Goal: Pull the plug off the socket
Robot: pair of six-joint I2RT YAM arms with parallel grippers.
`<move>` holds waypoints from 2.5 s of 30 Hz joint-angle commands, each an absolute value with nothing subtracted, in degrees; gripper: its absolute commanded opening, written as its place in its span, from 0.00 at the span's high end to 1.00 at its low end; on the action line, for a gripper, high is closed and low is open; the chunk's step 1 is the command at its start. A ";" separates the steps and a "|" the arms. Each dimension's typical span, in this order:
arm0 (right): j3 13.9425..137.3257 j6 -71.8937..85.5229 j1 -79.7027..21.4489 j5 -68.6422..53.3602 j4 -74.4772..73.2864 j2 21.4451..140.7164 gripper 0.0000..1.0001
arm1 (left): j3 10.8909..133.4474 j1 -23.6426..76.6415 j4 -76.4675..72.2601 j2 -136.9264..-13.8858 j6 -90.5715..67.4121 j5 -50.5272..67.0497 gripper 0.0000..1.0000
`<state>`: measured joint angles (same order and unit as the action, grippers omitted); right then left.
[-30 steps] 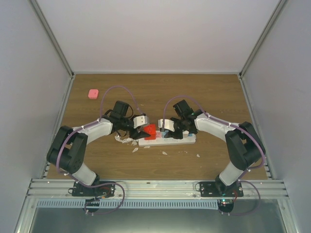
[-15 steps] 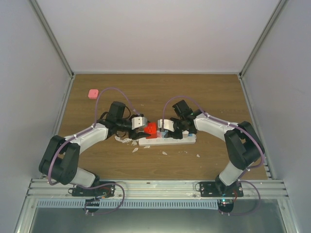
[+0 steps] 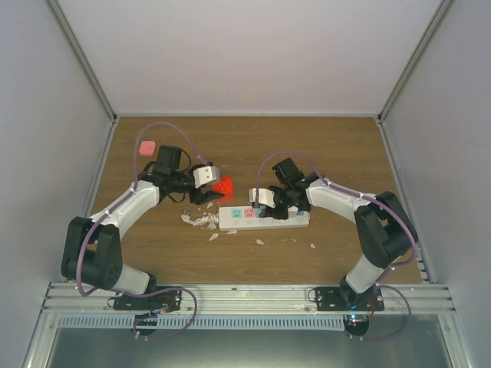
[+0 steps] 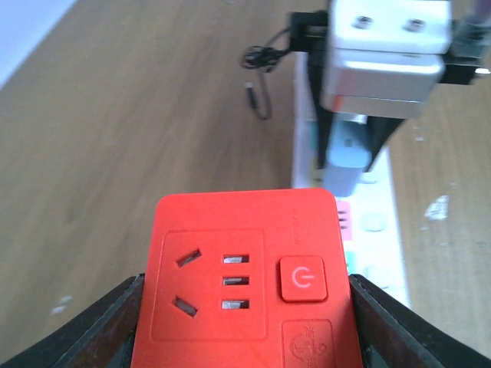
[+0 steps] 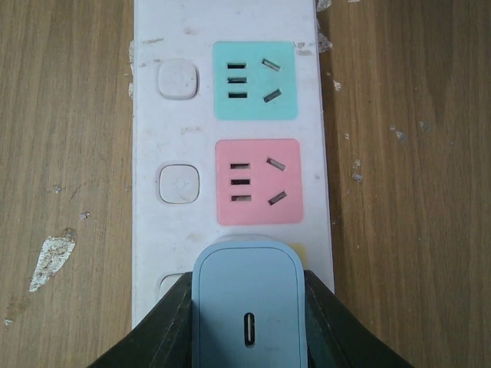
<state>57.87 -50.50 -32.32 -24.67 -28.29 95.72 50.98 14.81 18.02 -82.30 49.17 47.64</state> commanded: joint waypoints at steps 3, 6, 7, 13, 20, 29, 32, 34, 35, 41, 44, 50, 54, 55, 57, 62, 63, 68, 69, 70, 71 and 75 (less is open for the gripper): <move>56.01 -49.25 -31.82 -16.68 -25.44 95.61 0.67 | 62.32 8.88 29.92 -80.41 58.39 44.20 0.79; 56.07 -48.75 -31.89 -17.19 -24.68 94.51 0.58 | 66.81 7.08 35.07 -81.11 61.67 41.79 0.78; 56.09 -48.56 -31.90 -17.31 -24.42 94.12 0.54 | 68.33 6.66 36.46 -81.54 62.95 40.74 0.78; 56.33 -47.89 -31.99 -19.28 -23.96 91.92 0.37 | 75.36 4.36 40.99 -85.02 69.04 34.03 0.77; 56.44 -47.03 -32.00 -22.25 -23.20 88.16 0.26 | 80.41 3.36 42.22 -90.16 76.28 25.65 0.76; 56.52 -46.41 -31.99 -24.96 -23.34 84.67 0.22 | 85.17 3.36 43.32 -97.87 92.04 9.55 0.74; 56.40 -46.25 -32.04 -24.88 -23.22 84.46 0.23 | 87.63 3.35 43.21 -100.95 96.09 5.75 0.74; 56.36 -46.18 -32.04 -24.79 -23.28 84.48 0.22 | 90.65 3.37 44.52 -103.74 98.35 3.11 0.74; 56.38 -46.15 -32.05 -24.79 -23.28 84.47 0.22 | 91.98 3.38 44.79 -105.11 99.22 1.89 0.74; 56.49 -45.97 -31.99 -24.82 -23.54 84.75 0.22 | 92.45 3.50 39.16 -111.24 109.12 -6.89 0.73; 56.34 -45.97 -32.00 -24.79 -23.62 84.89 0.22 | 91.36 3.47 34.75 -113.01 114.93 -10.32 0.73; 56.31 -45.98 -31.99 -23.86 -23.46 85.53 0.22 | 93.68 3.39 29.73 -117.04 122.47 -14.40 0.72; 56.25 -45.97 -31.99 -23.60 -23.37 85.69 0.22 | 94.33 3.50 27.66 -119.16 127.01 -16.81 0.70; 56.33 -45.97 -31.99 -23.58 -23.40 85.78 0.22 | 94.23 3.54 26.51 -119.56 128.33 -17.21 0.70; 56.36 -45.97 -31.99 -23.56 -23.54 85.94 0.22 | 94.33 3.58 24.08 -120.46 131.11 -17.99 0.69; 56.43 -46.05 -32.00 -23.44 -23.70 86.32 0.22 | 94.92 3.73 20.45 -122.84 135.19 -19.59 0.67; 56.39 -46.05 -32.01 -23.40 -23.72 86.27 0.22 | 94.92 3.89 20.01 -123.18 135.57 -20.04 0.66; 56.09 -46.31 -32.00 -23.09 -23.39 86.22 0.22 | 95.01 4.75 19.33 -124.09 137.20 -20.64 0.64; 56.04 -46.32 -32.00 -23.07 -23.30 86.28 0.22 | 94.93 4.98 19.36 -124.10 137.47 -20.53 0.63; 56.00 -46.34 -31.99 -23.08 -23.37 86.34 0.22 | 94.80 5.14 19.38 -124.10 137.77 -20.36 0.63; 56.00 -46.33 -32.01 -23.03 -23.40 86.36 0.22 | 94.63 5.29 19.40 -124.06 138.15 -20.24 0.63; 56.12 -46.32 -31.99 -23.12 -23.41 86.34 0.22 | 93.89 5.87 19.02 -123.84 139.45 -19.91 0.56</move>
